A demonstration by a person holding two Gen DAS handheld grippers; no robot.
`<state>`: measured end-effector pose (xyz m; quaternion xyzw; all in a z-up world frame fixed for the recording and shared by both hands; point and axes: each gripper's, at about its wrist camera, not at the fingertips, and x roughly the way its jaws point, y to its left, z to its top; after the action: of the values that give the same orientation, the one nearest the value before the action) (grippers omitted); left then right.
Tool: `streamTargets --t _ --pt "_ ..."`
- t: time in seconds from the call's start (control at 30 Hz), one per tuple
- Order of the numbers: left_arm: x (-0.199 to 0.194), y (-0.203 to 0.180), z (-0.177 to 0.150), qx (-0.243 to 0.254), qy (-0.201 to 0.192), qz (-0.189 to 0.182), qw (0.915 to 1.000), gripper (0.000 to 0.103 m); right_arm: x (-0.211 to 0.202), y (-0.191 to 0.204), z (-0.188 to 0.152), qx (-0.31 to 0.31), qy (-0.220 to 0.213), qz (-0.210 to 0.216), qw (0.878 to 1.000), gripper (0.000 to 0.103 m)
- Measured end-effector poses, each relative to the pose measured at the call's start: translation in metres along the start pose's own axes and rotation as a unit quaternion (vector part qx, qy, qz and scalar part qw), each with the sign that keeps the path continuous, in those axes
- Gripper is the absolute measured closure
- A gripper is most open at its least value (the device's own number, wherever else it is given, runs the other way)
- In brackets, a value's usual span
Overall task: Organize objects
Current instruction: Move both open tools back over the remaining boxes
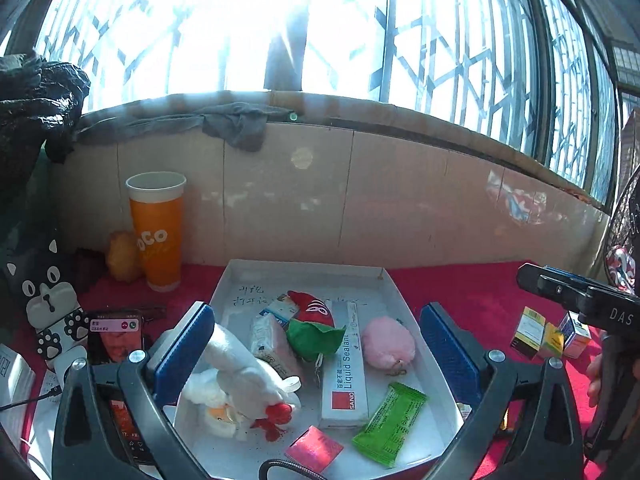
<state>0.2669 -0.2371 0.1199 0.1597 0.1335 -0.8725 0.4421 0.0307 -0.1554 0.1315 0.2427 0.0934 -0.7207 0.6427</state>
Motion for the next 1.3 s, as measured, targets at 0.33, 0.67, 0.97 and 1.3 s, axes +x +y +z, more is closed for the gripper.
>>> streamTargets --t 0.33,0.67,0.97,1.3 --pt "0.009 -0.08 -0.017 0.087 0.048 -0.095 0.9905 0.0 -0.074 -0.124 -0.043 0.089 -0.018 -0.155 0.984 0.015" --pt "0.036 -0.135 -0.046 0.097 0.125 -0.165 0.9736 0.0 -0.099 -0.254 -0.093 0.219 0.032 -0.248 0.943 0.015" --pt "0.064 -0.2 -0.048 0.188 0.145 -0.169 0.9566 0.0 -0.044 -0.258 -0.073 0.195 0.064 -0.222 0.953 0.015" --pt "0.146 -0.285 -0.064 0.281 0.218 -0.156 0.9215 0.0 -0.038 -0.287 -0.1 0.238 0.088 -0.232 0.939 0.031"
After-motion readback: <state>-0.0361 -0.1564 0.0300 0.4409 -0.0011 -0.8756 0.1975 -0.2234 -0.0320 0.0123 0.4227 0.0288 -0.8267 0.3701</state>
